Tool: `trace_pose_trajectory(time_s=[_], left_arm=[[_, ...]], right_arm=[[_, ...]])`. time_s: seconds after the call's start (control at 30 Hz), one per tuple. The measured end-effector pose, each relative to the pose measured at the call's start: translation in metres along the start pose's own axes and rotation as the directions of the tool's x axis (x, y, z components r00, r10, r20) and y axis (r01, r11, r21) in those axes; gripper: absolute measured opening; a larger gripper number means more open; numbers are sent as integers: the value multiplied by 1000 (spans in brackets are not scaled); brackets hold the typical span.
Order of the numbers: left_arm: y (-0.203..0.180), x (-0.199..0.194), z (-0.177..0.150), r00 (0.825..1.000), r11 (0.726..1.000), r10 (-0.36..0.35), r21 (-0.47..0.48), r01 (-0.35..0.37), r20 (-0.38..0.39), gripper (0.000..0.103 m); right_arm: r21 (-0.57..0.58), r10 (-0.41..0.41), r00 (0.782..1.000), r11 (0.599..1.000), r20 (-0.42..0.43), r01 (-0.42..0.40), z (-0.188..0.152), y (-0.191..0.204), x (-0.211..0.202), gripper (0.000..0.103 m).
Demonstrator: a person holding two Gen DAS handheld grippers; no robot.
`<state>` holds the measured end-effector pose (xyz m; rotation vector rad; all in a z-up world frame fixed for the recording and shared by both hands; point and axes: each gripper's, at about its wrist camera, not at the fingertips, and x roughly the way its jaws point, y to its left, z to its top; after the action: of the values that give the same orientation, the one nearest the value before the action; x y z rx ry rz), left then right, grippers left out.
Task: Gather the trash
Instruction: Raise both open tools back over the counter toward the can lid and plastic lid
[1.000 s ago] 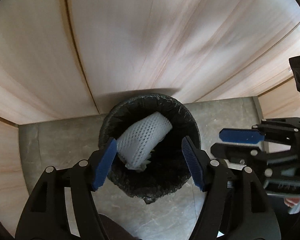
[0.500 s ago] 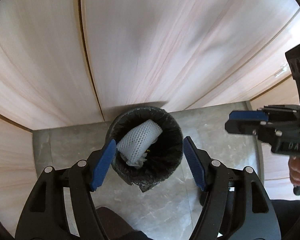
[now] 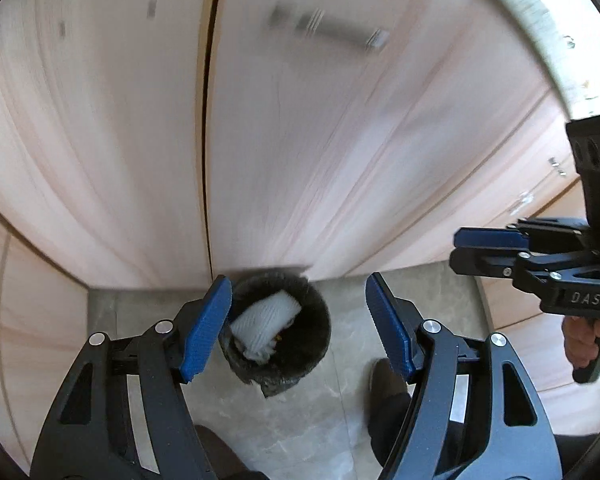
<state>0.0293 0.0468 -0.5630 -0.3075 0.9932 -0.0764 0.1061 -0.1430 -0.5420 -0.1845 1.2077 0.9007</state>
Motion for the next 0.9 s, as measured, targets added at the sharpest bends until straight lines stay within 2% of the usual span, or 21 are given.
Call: trace_pose_trajectory(time_s=[0.1, 0.23, 0.33, 0.47, 0.53, 0.6, 0.73, 0.9], left_arm=[[-7, -35, 19, 998, 999, -35, 15, 34, 55, 67], [-16, -77, 52, 989, 995, -49, 98, 35, 141, 67], [-23, -104, 88, 985, 990, -77, 131, 56, 156, 67], [-32, -142, 135, 959, 979, -168, 151, 136, 226, 67], [-42, -160, 155, 944, 970, -189, 203, 136, 269, 67], [-52, -174, 175, 930, 960, -176, 267, 88, 324, 67], [-60, -180, 216, 902, 959, -187, 271, 81, 389, 67], [-72, -160, 273, 906, 959, -168, 279, 58, 389, 67]], right_arm=[[-31, 32, 999, 999, 27, -31, 12, 12, -29, 26], [-105, 57, 996, 993, 65, -50, 28, 29, -61, 26], [-133, 99, 990, 987, 100, -85, 44, 38, -88, 27], [-187, 142, 976, 976, 167, -110, 74, 35, -124, 28], [-205, 160, 964, 972, 214, -116, 96, 30, -149, 28], [-230, 156, 950, 969, 272, -93, 116, 24, -172, 34], [-229, 107, 921, 973, 374, -20, 161, 0, -208, 37], [-199, -50, 900, 969, 432, 150, 216, -37, -220, 39]])
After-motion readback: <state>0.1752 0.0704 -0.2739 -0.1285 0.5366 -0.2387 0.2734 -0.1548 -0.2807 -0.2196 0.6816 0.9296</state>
